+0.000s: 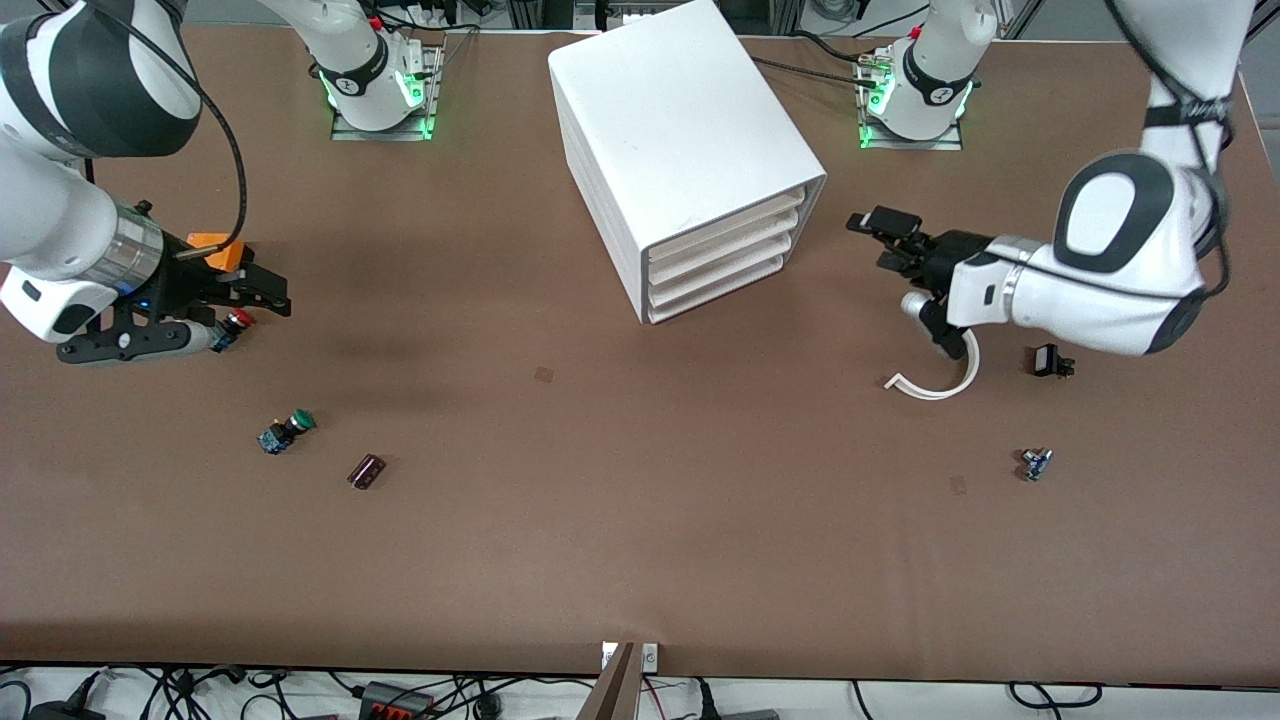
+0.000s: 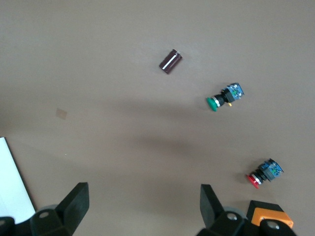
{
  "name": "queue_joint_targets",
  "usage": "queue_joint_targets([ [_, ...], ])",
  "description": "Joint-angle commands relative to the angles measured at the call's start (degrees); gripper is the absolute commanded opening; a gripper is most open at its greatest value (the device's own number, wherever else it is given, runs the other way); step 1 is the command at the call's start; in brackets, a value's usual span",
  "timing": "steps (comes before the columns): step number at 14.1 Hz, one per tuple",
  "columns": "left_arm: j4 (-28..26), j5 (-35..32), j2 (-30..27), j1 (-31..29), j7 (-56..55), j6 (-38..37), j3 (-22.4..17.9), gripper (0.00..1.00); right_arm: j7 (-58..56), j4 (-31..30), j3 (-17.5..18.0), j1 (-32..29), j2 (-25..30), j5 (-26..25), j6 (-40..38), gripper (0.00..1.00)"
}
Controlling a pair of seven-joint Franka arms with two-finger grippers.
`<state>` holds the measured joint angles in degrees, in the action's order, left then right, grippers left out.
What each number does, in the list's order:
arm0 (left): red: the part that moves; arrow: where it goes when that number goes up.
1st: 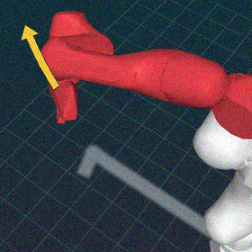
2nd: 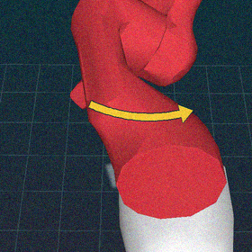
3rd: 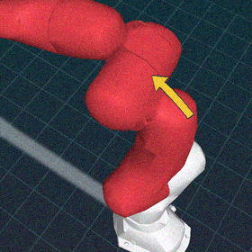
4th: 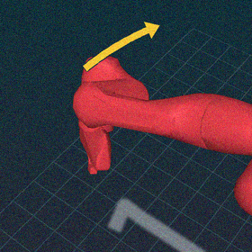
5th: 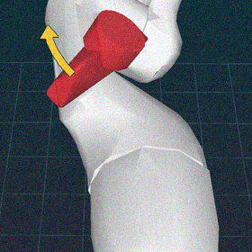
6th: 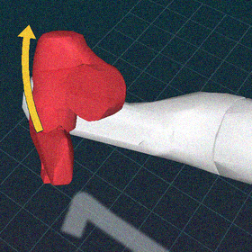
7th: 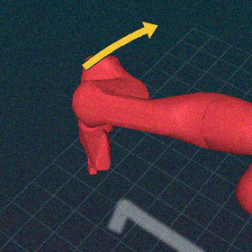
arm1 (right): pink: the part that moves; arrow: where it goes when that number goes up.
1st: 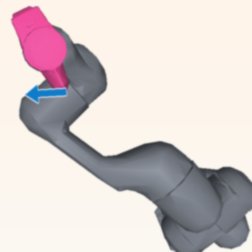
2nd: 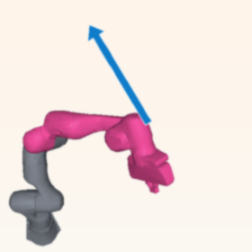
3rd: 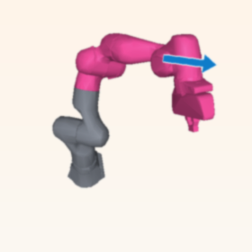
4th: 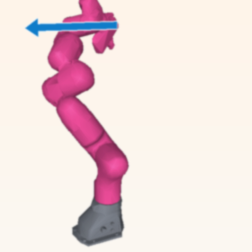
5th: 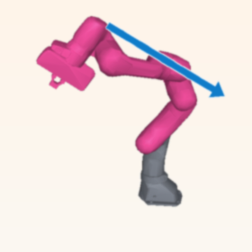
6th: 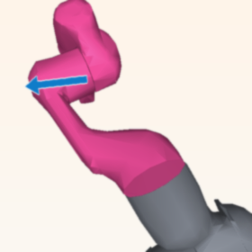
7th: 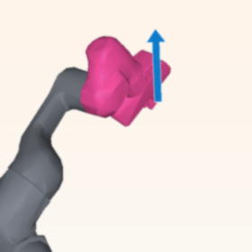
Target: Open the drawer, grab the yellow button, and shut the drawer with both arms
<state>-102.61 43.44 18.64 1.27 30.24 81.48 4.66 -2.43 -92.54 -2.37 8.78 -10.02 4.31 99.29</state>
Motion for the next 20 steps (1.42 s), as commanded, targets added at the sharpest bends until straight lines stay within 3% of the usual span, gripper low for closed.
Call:
queue_joint_targets([
  [1, -2.7, 9.0, 4.2, -0.7, 8.2, -0.7, 0.1, 1.0, 0.3, 2.2, -0.3, 1.4, -1.2, 1.1, -0.1, 1.0],
  [6, -11.3, 19.3, 6.0, 0.2, 18.7, 1.4, 1.0, 1.0, 2.5, 2.2, -0.3, 3.6, -1.7, 1.3, -0.1, 1.0],
  [9, -14.7, 22.0, 6.1, 0.3, 22.9, 1.5, 3.3, 0.87, 2.6, 2.2, -0.3, 3.5, -1.7, 1.2, -0.1, 1.0],
  [12, -16.0, 22.3, 6.4, 0.3, 25.7, 2.8, 4.7, 0.82, 2.5, 2.2, -0.4, 3.3, -1.7, 1.2, -0.1, 1.0],
  [14, -16.0, 22.5, 7.8, 0.4, 26.6, 3.0, 5.2, 0.66, 2.3, 2.2, -0.4, 3.3, -1.7, 1.1, 0.3, 1.0],
  [16, -16.2, 23.1, 8.9, 0.4, 26.6, 3.3, 6.0, 0.6, 1.9, 2.3, -0.5, 3.4, -1.7, 0.4, 0.3, 1.0],
  [18, -16.5, 23.8, 8.9, 0.5, 26.6, 3.3, 6.1, 0.48, 2.1, 2.3, -0.4, 3.3, -1.7, 0.0, 0.2, 1.0],
  [20, -17.2, 24.0, 8.9, 0.3, 26.7, 3.3, 7.0, 0.25, 2.2, 2.3, -0.6, 3.1, -1.6, 0.3, 0.2, 1.0],
])
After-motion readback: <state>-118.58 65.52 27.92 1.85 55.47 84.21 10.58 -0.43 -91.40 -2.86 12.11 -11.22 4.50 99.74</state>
